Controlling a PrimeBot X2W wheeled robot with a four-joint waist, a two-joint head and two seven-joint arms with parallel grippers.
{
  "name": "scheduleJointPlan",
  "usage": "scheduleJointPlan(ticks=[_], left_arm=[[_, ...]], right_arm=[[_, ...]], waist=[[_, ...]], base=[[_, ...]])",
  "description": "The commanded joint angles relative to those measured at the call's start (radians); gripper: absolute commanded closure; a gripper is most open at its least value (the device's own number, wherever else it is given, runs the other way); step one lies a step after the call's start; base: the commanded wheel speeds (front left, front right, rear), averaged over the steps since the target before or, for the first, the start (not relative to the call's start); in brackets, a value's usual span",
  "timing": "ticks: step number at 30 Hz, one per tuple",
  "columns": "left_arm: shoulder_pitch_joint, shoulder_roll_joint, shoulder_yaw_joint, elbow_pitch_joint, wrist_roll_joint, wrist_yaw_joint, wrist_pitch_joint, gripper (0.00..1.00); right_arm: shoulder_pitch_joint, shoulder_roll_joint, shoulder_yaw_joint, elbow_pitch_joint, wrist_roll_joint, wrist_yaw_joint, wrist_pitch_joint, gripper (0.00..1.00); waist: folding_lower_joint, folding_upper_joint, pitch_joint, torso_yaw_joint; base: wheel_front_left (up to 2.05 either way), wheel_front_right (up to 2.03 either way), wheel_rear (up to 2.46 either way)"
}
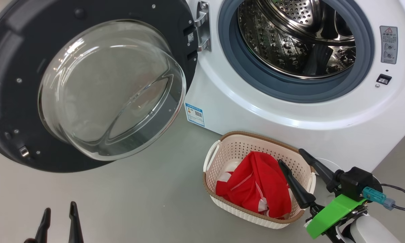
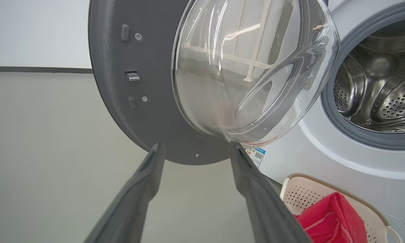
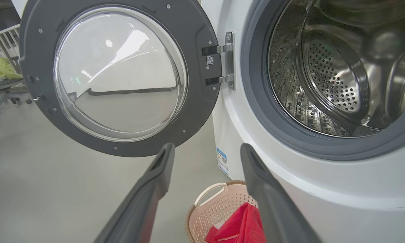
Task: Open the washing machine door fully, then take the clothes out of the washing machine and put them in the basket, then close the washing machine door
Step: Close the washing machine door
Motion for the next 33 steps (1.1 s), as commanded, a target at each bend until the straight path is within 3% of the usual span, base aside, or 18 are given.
scheduleJointPlan(ticks=[1, 6, 7, 8, 9, 10, 16, 20, 26, 33], left_arm=[[-0.008, 0.016, 0.029, -0.027, -0.004, 0.008, -0.012, 0.00], [-0.009, 0.015, 0.026, -0.034, -0.009, 0.009, -0.012, 0.00], [-0.012, 0.015, 0.027, -0.041, -0.013, 0.009, -0.012, 0.07], [-0.015, 0.015, 0.029, -0.049, -0.025, 0.008, -0.012, 0.58], [-0.018, 0.015, 0.032, -0.058, -0.035, 0.006, -0.012, 0.92], [-0.023, 0.015, 0.035, -0.070, -0.039, 0.004, -0.012, 1.00], [-0.062, 0.016, 0.069, -0.161, -0.087, -0.010, -0.012, 1.00], [-0.129, 0.067, 0.112, -0.252, -0.076, -0.022, -0.012, 1.00], [-0.329, 0.209, 0.194, -0.257, -0.164, -0.035, -0.012, 1.00], [-0.586, 0.375, 0.252, -0.025, -0.422, -0.039, 0.013, 1.00]], right_arm=[[-0.019, -0.009, 0.019, -0.021, 0.015, 0.002, -0.005, 0.00], [-0.016, -0.006, 0.017, -0.022, 0.014, 0.002, -0.005, 0.00], [-0.015, -0.006, 0.016, -0.022, 0.014, 0.002, -0.005, 0.00], [-0.015, -0.005, 0.015, -0.023, 0.013, 0.002, -0.005, 0.00], [-0.014, -0.005, 0.014, -0.024, 0.013, 0.002, -0.005, 0.00], [-0.014, -0.004, 0.013, -0.025, 0.012, 0.002, -0.005, 0.00], [-0.011, -0.004, 0.007, -0.030, 0.009, 0.002, -0.005, 0.00], [-0.007, -0.005, 0.002, -0.035, 0.006, 0.002, -0.005, 0.00], [-0.002, -0.008, -0.009, -0.041, -0.002, 0.002, -0.005, 0.00], [-0.008, -0.011, -0.008, -0.042, -0.008, 0.002, -0.005, 0.00]], waist=[[0.0000, -0.0001, 0.000, 0.000], [0.0000, -0.0001, -0.004, -0.001], [0.0000, -0.0001, -0.004, -0.001], [0.0000, -0.0001, -0.004, -0.001], [0.0000, -0.0001, -0.004, -0.001], [0.0000, -0.0001, -0.003, -0.001], [0.0000, -0.0001, 0.000, 0.000], [0.0000, -0.0001, 0.004, 0.001], [0.0000, -0.0001, 0.023, 0.001], [0.0000, -0.0001, 0.045, -0.015]], base=[[0.00, 0.00, 0.00], [0.00, 0.00, 0.00], [0.00, 0.00, 0.00], [0.00, 0.00, 0.00], [0.00, 0.00, 0.00], [0.00, 0.00, 0.00], [0.00, 0.00, 0.00], [0.00, 0.00, 0.00], [0.00, 0.00, 0.00], [0.00, 0.00, 0.00]])
